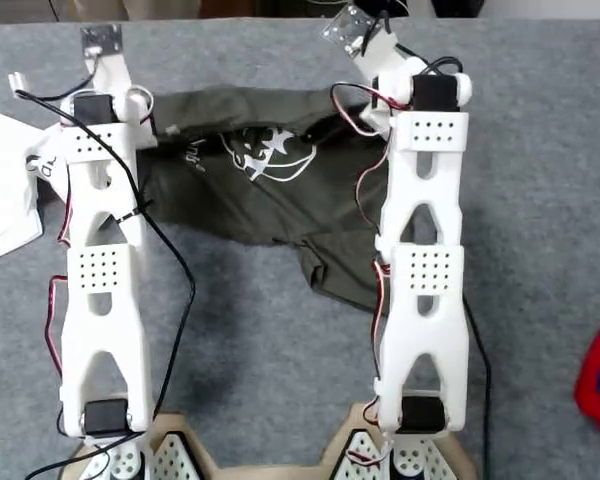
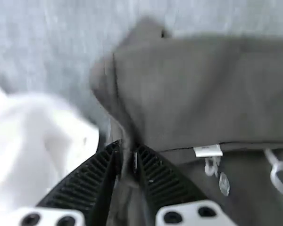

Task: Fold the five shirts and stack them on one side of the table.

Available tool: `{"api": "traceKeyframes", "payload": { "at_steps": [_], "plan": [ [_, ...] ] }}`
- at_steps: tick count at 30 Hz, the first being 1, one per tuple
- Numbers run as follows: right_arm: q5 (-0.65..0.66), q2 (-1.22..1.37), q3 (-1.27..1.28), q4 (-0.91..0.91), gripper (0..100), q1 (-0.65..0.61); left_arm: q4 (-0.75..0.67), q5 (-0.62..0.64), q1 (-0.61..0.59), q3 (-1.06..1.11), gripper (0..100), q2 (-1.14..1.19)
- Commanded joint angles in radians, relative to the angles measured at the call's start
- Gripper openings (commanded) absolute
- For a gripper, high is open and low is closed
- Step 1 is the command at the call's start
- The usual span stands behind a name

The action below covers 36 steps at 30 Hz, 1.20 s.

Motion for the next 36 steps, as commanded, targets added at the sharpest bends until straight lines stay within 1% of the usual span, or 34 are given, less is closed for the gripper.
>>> {"api": "traceKeyframes", "payload": {
  "at_steps": [1, 4, 9, 21, 25, 27, 31, 36],
  "plan": [
    [0.043, -0.127, -0.042, 0.083, 0.5, -0.002, 0.112, -0.041, -0.002, -0.054, 2, -0.033],
    [0.051, -0.165, -0.022, 0.081, 0.5, 0.039, 0.161, -0.094, -0.005, -0.052, 2, -0.033],
    [0.052, -0.262, 0.114, 0.081, 0.5, 0.053, 0.163, -0.126, -0.034, -0.046, 2, -0.033],
    [0.048, -0.591, 0.748, 0.075, 0.5, 0.030, 0.166, -0.130, -0.032, -0.046, 2, -0.033],
    [0.048, -0.661, 0.912, 0.066, 0.5, 0.030, 0.166, -0.166, -0.032, -0.044, 2, -0.033],
    [0.048, -0.694, 0.990, 0.051, 0.5, 0.031, 0.166, -0.167, -0.034, -0.035, 2, -0.033],
    [0.048, -0.782, 1.179, 0.006, 0.5, 0.031, 0.166, -0.186, -0.028, 0.068, 2, -0.044],
    [0.049, -0.951, 1.494, -0.106, 0.5, 0.025, 0.166, -0.186, -0.034, 0.123, 2, -0.044]
  ]
}}
